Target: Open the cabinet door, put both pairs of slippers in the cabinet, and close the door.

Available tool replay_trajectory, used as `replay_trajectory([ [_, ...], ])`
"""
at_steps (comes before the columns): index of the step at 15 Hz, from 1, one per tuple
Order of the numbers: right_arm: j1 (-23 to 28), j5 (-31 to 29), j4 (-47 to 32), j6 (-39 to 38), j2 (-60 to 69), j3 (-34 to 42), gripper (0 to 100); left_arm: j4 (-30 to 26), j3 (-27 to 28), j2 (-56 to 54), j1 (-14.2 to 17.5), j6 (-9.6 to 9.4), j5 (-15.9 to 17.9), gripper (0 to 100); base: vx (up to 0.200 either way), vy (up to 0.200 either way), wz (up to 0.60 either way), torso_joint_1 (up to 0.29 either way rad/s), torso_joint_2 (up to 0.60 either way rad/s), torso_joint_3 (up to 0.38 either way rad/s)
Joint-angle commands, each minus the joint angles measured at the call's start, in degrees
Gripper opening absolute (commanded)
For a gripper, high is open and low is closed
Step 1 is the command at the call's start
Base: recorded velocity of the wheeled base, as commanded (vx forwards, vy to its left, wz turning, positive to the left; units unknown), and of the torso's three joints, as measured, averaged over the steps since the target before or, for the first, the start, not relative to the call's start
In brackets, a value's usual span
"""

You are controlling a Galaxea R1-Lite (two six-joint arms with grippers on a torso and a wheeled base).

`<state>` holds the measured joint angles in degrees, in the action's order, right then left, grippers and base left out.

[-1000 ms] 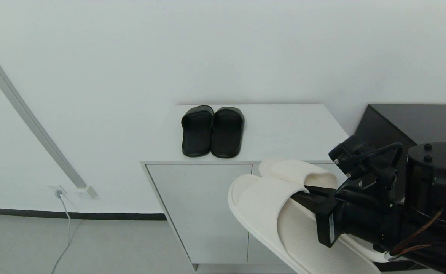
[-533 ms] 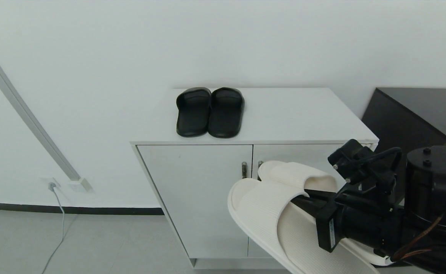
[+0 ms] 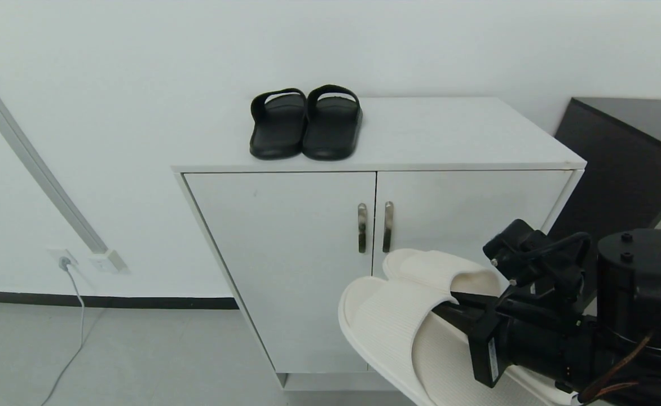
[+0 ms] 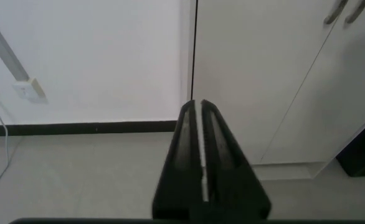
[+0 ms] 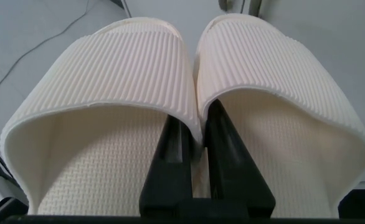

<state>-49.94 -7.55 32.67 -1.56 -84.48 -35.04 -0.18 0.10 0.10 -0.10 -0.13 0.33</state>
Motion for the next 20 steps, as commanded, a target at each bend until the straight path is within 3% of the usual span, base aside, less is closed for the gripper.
replay_trajectory([
  [1, -0.06, -0.01, 0.02, -0.02, -0.33, -0.12, 0, 0.01, -0.01, 0.08, 0.01, -0.04, 0.02, 100, 0.0, 0.0, 0.0, -0.159, 0.48, 0.33],
  [14, 0.11, -0.01, 0.02, -0.37, 0.11, 1.02, 0, 0.01, -0.01, -0.01, 0.01, -0.31, 0.02, 100, 0.0, 0.0, 0.0, -0.089, 0.45, 0.357],
  [17, 0.02, -0.01, 0.02, -0.29, 0.11, 1.2, 0, 0.18, 0.25, 0.08, 0.01, -0.92, 0.11, 100, 0.0, 0.0, 0.0, -0.002, 0.13, 0.123],
  [19, 0.02, -0.1, 0.02, -0.29, 0.28, 1.2, 0, 0.01, 7.02, 3.24, -0.52, 0.13, 1.08, 100, 0.0, 0.0, 0.0, 0.0, 0.0, 0.0],
  [20, 0.02, -0.1, 0.38, -0.29, 0.46, 1.29, 0, -0.52, 12.65, 9.83, -1.22, 2.95, 3.01, 100, 0.0, 0.0, 0.0, 0.0, 0.0, 0.0],
])
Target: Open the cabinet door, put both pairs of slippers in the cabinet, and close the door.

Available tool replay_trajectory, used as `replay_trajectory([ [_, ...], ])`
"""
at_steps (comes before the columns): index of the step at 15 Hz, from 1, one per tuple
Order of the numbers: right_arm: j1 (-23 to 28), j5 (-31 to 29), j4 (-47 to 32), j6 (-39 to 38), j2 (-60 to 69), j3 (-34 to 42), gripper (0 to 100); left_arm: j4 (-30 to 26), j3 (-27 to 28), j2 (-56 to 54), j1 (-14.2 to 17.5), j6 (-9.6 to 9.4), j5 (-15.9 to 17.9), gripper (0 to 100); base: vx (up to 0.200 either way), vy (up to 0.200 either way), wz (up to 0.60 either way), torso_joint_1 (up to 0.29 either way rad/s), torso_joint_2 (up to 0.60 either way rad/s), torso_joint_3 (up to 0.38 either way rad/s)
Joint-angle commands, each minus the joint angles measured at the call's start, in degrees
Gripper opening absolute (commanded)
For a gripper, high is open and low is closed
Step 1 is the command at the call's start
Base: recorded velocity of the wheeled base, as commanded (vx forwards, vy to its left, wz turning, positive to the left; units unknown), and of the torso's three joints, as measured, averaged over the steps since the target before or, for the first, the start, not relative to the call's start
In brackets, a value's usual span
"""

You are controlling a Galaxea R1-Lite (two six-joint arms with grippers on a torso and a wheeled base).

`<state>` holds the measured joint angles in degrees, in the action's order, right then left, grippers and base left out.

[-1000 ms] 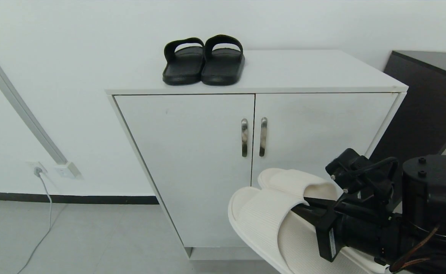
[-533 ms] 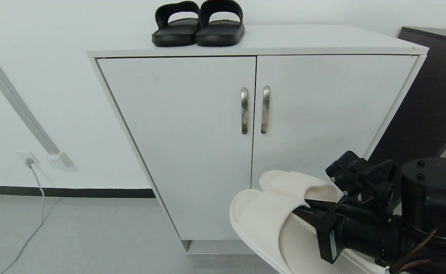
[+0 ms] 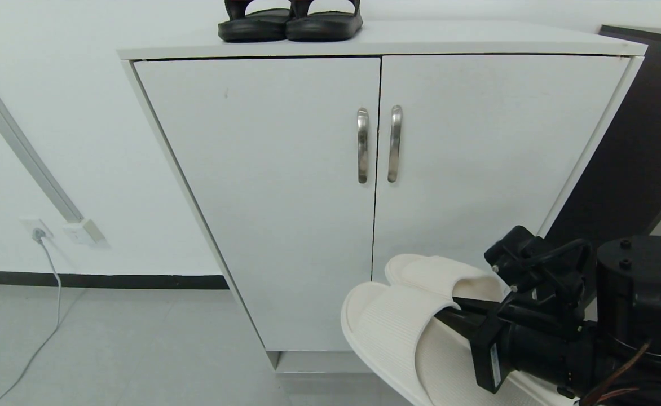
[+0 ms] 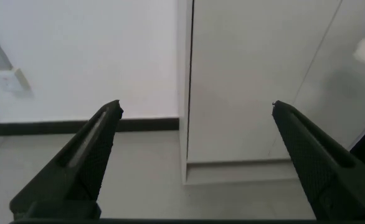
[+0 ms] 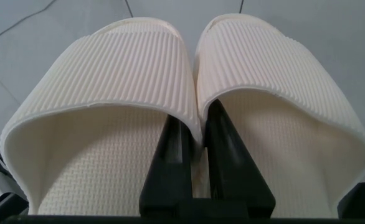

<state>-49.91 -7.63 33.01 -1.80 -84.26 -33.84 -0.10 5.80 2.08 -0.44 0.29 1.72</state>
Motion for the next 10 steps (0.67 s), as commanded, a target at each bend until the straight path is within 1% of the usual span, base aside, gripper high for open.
replay_trajectory([
  [1, -0.01, -0.02, 0.3, 0.31, 0.24, 0.09, 0, 0.27, 8.61, 14.61, -0.88, 2.34, 4.26, 100, 0.0, 0.0, 0.0, 0.0, 0.0, 0.0],
  [2, -0.01, -0.02, 0.47, 0.31, 0.33, 0.09, 0, 2.82, 9.67, 20.68, -0.97, 2.52, 7.25, 100, 0.0, 0.0, 0.0, 0.0, 0.0, 0.0],
  [3, -0.01, -0.02, 0.83, 0.31, 0.33, 0.27, 0, 7.13, 10.02, 27.01, -1.14, 2.52, 11.2, 100, 0.0, 0.0, 0.0, 0.0, 0.0, 0.0],
  [4, -0.01, -0.02, 1.27, 0.4, 0.59, 0.62, 0, 11.35, 10.19, 31.67, -1.14, 2.52, 14.37, 100, 0.0, 0.0, 0.0, 0.0, 0.0, 0.0],
  [5, -0.01, -0.02, 1.44, 0.4, 0.68, 0.97, 0, 15.13, 10.37, 35.8, -1.14, 2.43, 16.47, 100, 0.0, 0.0, 0.0, 0.0, 0.0, 0.0],
  [6, -0.01, -0.02, 1.62, 0.66, 0.68, 1.32, 0, 20.75, 12.04, 43.71, -1.23, 2.34, 17.27, 100, 0.0, 0.0, 0.0, 0.0, 0.0, 0.0],
  [7, -0.01, -0.02, 1.62, 0.93, 0.59, 1.41, 0, 23.56, 14.76, 49.16, -2.46, 2.52, 17.44, 100, 0.0, 0.0, 0.0, 0.0, 0.0, 0.0],
  [9, -0.01, 0.07, 1.7, 1.01, 0.5, 1.41, 0, 24.79, 18.63, 53.2, -8.09, 4.19, 17.35, 100, 0.0, 0.0, 0.0, 0.0, 0.0, 0.0],
  [10, -0.01, -0.02, 1.7, 1.01, 0.59, 1.5, 0, 24.71, 21.0, 54.96, -12.92, 4.98, 17.09, 100, 0.0, 0.0, 0.0, 0.0, 0.0, 0.0],
])
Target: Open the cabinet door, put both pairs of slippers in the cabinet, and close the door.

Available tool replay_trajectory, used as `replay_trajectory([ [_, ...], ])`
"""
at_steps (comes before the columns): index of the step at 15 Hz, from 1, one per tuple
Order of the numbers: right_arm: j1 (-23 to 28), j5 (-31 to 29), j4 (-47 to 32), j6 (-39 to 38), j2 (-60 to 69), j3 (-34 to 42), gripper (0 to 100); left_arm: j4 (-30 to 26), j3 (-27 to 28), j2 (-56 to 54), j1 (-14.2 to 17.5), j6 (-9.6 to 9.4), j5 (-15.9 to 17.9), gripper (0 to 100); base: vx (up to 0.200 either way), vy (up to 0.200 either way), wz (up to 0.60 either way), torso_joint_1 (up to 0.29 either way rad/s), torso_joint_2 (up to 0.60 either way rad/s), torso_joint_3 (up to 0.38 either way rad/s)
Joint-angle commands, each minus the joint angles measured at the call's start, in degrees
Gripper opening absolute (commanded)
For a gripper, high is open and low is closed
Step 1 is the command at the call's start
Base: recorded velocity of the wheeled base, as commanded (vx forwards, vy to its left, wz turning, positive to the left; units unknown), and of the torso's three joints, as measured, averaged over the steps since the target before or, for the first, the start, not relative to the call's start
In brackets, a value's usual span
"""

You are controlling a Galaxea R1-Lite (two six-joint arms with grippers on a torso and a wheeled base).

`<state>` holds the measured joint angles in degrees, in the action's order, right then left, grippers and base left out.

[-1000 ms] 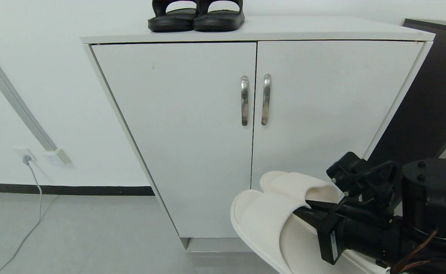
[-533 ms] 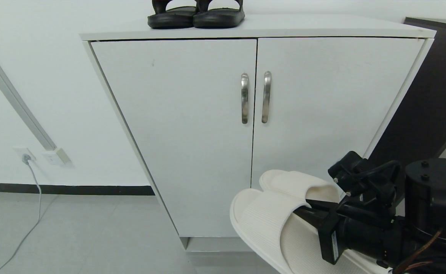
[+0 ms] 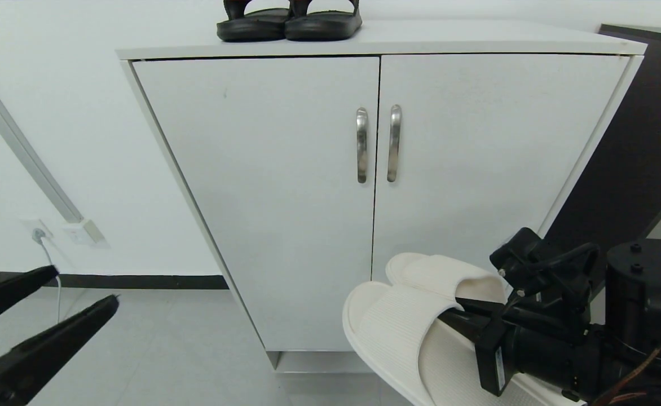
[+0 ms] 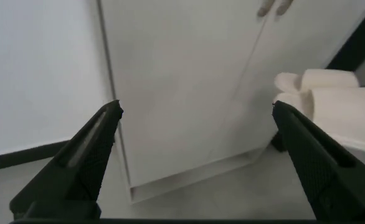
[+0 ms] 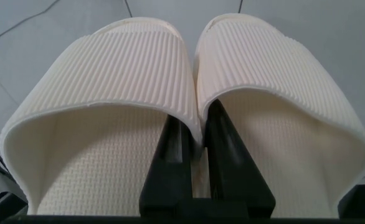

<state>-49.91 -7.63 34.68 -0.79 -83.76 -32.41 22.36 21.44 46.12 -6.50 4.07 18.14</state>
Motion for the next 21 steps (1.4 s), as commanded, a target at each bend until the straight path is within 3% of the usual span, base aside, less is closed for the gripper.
replay_trajectory([
  [1, -0.01, -0.1, 0.03, 0.0, 0.09, -0.1, 0, 2.34, 6.86, 12.24, -9.59, 1.29, 0.14, 100, 0.0, 0.0, 0.0, 0.0, 0.0, 0.0],
  [5, 0.16, -0.19, 1.09, -0.17, -0.09, -0.37, 0, 2.34, 16.17, 18.66, -22.07, 2.34, -1.62, 100, 0.0, 0.0, 0.0, 0.0, 0.0, 0.0],
  [7, 0.25, -0.19, 1.09, -0.26, -0.79, -0.28, 0, 2.34, 21.8, 23.76, -27.43, 5.33, -2.85, 100, 0.0, 0.0, 0.0, 0.0, 0.0, 0.0],
  [8, 0.25, -0.1, 1.09, -0.44, -0.97, -0.28, 0, 2.34, 23.91, 25.87, -28.83, 5.68, -2.85, 100, 0.0, 0.0, 0.0, 0.0, 0.0, 0.0],
  [13, 0.78, -0.1, 1.18, -0.53, -2.63, -0.19, 0, 2.25, 32.17, 35.09, -32.44, 6.12, -2.58, 100, 0.0, 0.0, 0.0, 0.0, 0.0, 0.0],
  [15, 0.78, -0.1, 1.18, -0.53, -2.81, -0.28, 0, 2.34, 36.56, 39.4, -33.32, 7.97, -1.26, 100, 0.0, 0.0, 0.0, 0.0, 0.0, 0.0],
  [16, 0.78, -0.1, 1.18, -0.53, -2.9, -0.28, 0, 2.34, 39.29, 41.33, -33.76, 9.11, 1.02, 100, 0.0, 0.0, 0.0, 0.0, 0.0, 0.0],
  [18, 0.78, -0.1, 1.18, -0.53, -2.81, -0.19, 0, 2.34, 42.45, 43.44, -35.87, 9.64, 1.64, 100, 0.0, 0.0, 0.0, 0.0, 0.0, 0.0],
  [21, 0.69, -0.1, 1.18, -0.44, -2.81, -0.19, 0, 2.25, 48.96, 48.54, -35.95, 10.34, 2.34, 100, 0.0, 0.0, 0.0, 0.0, 0.0, 0.0],
])
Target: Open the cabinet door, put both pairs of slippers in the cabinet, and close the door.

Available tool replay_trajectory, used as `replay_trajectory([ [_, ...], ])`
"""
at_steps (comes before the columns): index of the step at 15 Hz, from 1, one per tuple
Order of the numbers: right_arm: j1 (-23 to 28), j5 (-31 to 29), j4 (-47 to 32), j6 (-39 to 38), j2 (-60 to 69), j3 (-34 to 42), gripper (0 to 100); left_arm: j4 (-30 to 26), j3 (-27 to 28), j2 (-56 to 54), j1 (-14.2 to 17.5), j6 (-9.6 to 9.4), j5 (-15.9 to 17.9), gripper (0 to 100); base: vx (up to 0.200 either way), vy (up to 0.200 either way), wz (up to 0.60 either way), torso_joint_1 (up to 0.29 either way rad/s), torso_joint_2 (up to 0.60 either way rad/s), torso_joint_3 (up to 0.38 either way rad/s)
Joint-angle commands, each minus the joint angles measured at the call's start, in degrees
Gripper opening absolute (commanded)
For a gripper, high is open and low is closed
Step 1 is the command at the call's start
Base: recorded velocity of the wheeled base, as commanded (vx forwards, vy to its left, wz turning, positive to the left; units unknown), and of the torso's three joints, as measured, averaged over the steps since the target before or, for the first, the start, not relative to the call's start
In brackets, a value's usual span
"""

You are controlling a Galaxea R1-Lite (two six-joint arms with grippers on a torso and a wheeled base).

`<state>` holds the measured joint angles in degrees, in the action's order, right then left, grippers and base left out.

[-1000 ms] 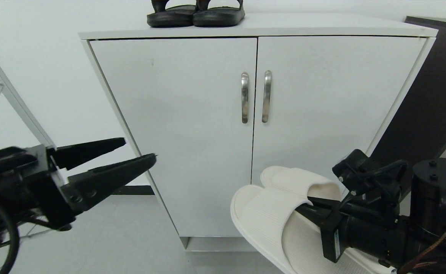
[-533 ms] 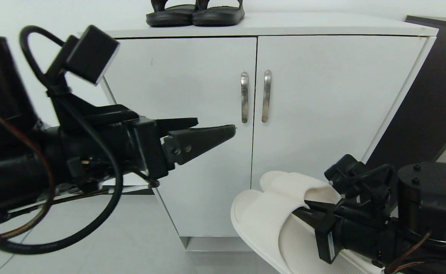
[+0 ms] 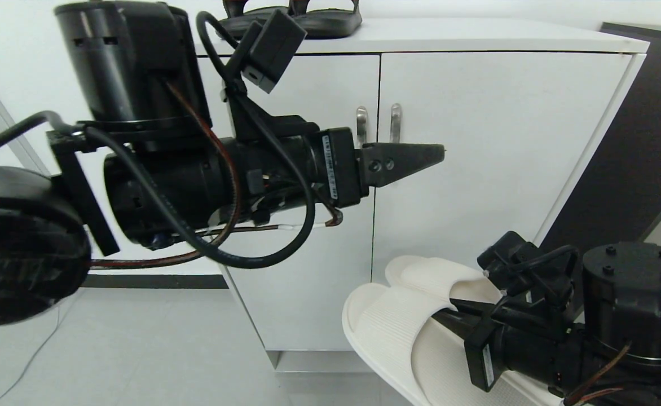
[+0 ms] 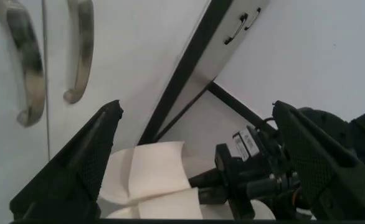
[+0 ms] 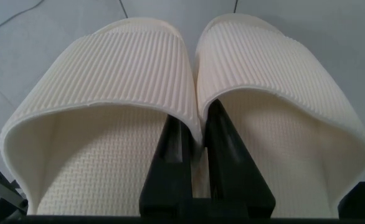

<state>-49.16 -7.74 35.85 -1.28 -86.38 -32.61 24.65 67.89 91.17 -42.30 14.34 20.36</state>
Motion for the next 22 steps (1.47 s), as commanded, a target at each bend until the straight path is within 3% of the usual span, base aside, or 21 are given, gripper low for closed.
replay_trajectory([
  [1, -0.05, 0.01, 0.01, 0.14, -0.01, 0.0, 0, -0.04, 3.65, 4.36, -0.15, 2.54, 1.09, 100, 0.0, 0.0, 0.0, 0.0, 0.0, 0.0],
  [2, -0.05, 0.01, 0.01, 0.14, 0.16, 0.0, 0, -0.04, 4.36, 5.07, -0.06, 3.77, 1.44, 100, 0.0, 0.0, 0.0, 0.0, 0.0, 0.0],
  [3, -0.05, 0.01, 0.01, 0.14, 0.16, 0.09, 0, -0.04, 5.24, 5.95, 0.29, 3.86, 1.17, 100, 0.0, 0.0, 0.0, 0.0, 0.0, 0.0],
  [13, -0.05, -0.08, 0.01, 0.31, 0.16, 0.18, 0, 0.05, 6.99, 7.7, 0.73, 2.98, -7.88, 100, 0.0, 0.0, 0.0, 0.0, 0.0, 0.0],
  [22, -0.05, -0.17, -0.08, 0.49, 0.25, 0.71, 0, 0.14, 12.53, 12.98, 0.73, 2.63, -9.55, 100, 0.0, 0.0, 0.0, 0.0, 0.0, 0.0],
])
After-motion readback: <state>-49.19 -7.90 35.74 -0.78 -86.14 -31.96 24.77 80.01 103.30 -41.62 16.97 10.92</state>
